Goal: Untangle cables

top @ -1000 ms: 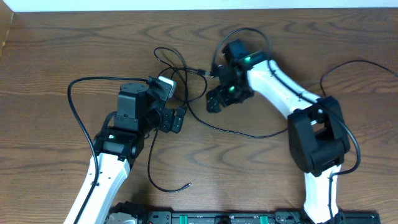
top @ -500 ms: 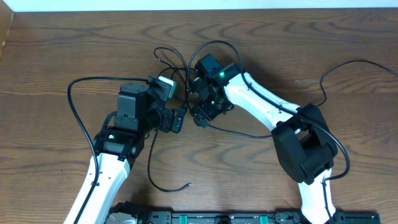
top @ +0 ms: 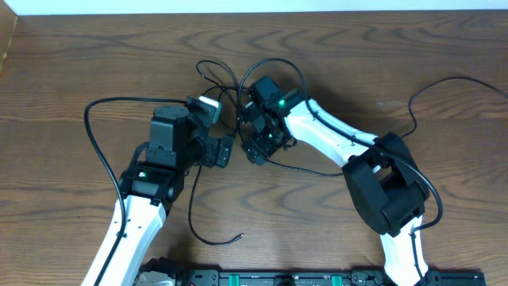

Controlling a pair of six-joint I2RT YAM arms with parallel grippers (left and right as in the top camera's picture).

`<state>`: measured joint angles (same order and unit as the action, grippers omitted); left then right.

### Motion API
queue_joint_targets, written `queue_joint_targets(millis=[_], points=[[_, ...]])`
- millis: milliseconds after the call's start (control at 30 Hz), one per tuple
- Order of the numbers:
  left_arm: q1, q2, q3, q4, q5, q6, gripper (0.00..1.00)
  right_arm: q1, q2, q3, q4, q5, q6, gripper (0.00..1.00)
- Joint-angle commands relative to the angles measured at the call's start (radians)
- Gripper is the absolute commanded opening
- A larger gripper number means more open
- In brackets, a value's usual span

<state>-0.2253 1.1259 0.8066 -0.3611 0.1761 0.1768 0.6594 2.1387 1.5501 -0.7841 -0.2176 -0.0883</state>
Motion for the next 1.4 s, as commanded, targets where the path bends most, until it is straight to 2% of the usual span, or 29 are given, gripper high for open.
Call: queue_joint_targets(millis=[0,133,267,333,600,800,933,1000,1033,1233,1367], points=[[0.01,0.004,0.0,-0.002,-0.161,-0.006,0.98,0.022,0.002,-0.051,0.041,0.006,-0.011,0.94],[0.067,0.004,0.0,-0.017,-0.166,-0.006,0.98,0.038,0.002,-0.101,0.113,0.01,-0.02,0.84],[0.124,0.004,0.0,-0.029,-0.165,-0.044,0.98,0.051,0.002,-0.148,0.18,0.034,-0.026,0.67],[0.132,0.004,0.0,-0.048,-0.166,-0.043,0.98,0.057,0.002,-0.166,0.205,0.052,-0.026,0.64],[0.132,0.004,0.0,-0.076,-0.165,-0.043,0.98,0.078,0.002,-0.172,0.212,0.149,-0.076,0.45],[0.132,0.004,0.0,-0.076,-0.166,-0.043,0.98,0.109,0.013,-0.174,0.214,0.19,-0.182,0.44],[0.132,0.004,0.0,-0.076,-0.165,-0.043,0.98,0.127,0.029,-0.174,0.217,0.191,-0.19,0.41],[0.132,0.004,0.0,-0.076,-0.165,-0.043,0.98,0.132,0.037,-0.174,0.212,0.212,-0.19,0.29],[0.132,0.004,0.0,-0.076,-0.166,-0.043,0.98,0.134,0.044,-0.174,0.214,0.212,-0.189,0.03],[0.132,0.004,0.0,-0.076,-0.165,-0.043,0.98,0.13,0.045,-0.174,0.234,0.217,-0.174,0.01],[0.132,0.004,0.0,-0.076,-0.165,-0.043,0.98,0.115,0.017,-0.135,0.184,0.324,-0.122,0.01]])
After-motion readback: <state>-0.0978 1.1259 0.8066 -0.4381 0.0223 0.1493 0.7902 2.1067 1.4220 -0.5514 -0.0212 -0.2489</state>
